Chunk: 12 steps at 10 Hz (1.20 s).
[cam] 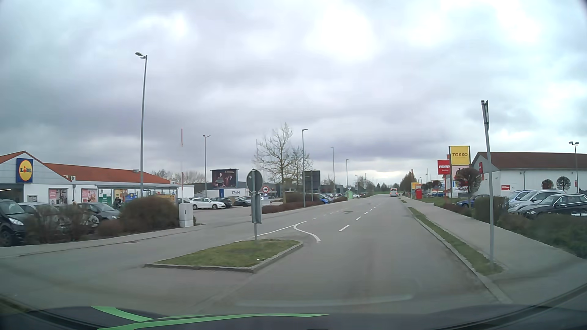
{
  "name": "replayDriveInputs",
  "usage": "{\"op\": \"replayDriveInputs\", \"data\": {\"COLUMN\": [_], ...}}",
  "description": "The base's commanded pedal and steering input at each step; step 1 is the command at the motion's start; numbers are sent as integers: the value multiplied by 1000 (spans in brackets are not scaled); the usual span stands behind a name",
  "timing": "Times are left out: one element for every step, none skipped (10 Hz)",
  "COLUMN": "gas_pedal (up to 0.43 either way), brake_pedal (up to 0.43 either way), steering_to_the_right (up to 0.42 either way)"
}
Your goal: Follow the waypoints while adhering to traffic rules and regulations
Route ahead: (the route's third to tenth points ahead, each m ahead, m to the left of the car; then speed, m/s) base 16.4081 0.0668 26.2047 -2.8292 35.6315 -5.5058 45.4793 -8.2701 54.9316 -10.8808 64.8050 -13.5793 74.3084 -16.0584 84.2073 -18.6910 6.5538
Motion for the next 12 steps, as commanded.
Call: {"op": "replayDriveInputs", "data": {"gas_pedal": [130,138,138,150,150,150,157,157,157,157,169,169], "brake_pedal": [0,0,0,0,0,0,0,0,0,0,0,0], "steering_to_the_right": [171,169,161,153,142,128,115,99,85,73,60,47]}}
